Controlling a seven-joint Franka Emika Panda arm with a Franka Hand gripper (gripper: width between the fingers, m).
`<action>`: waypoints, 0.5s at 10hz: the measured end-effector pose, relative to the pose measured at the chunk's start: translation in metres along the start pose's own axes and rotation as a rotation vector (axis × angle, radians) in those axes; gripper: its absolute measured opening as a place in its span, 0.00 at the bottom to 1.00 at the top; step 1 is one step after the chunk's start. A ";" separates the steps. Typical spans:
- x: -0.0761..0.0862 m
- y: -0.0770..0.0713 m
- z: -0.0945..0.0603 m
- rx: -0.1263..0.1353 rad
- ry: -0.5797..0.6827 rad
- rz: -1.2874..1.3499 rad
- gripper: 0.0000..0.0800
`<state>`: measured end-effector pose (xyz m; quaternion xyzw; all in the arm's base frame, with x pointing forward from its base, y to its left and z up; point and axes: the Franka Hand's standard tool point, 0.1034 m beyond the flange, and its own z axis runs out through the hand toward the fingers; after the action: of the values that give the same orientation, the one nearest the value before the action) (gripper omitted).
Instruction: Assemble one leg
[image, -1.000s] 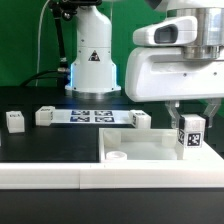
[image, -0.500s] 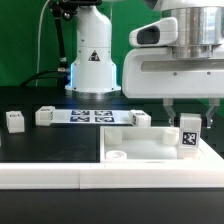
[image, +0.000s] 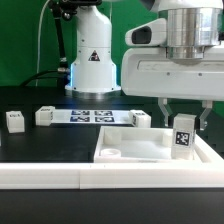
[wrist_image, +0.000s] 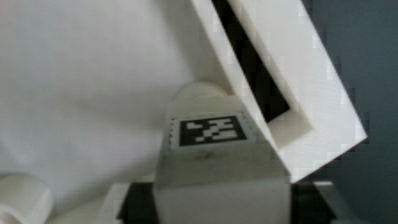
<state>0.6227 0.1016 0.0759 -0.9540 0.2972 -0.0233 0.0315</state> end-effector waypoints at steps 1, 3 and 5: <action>0.001 0.001 0.000 -0.001 0.000 0.000 0.39; 0.000 0.001 0.001 -0.002 -0.002 0.000 0.61; 0.000 0.001 0.001 -0.002 -0.002 0.000 0.77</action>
Offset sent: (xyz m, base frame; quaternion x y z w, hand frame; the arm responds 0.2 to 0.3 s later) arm 0.0000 0.0000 0.0000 0.0000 0.0000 0.0000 1.0000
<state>0.6220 0.1009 0.0744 -0.9541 0.2971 -0.0220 0.0306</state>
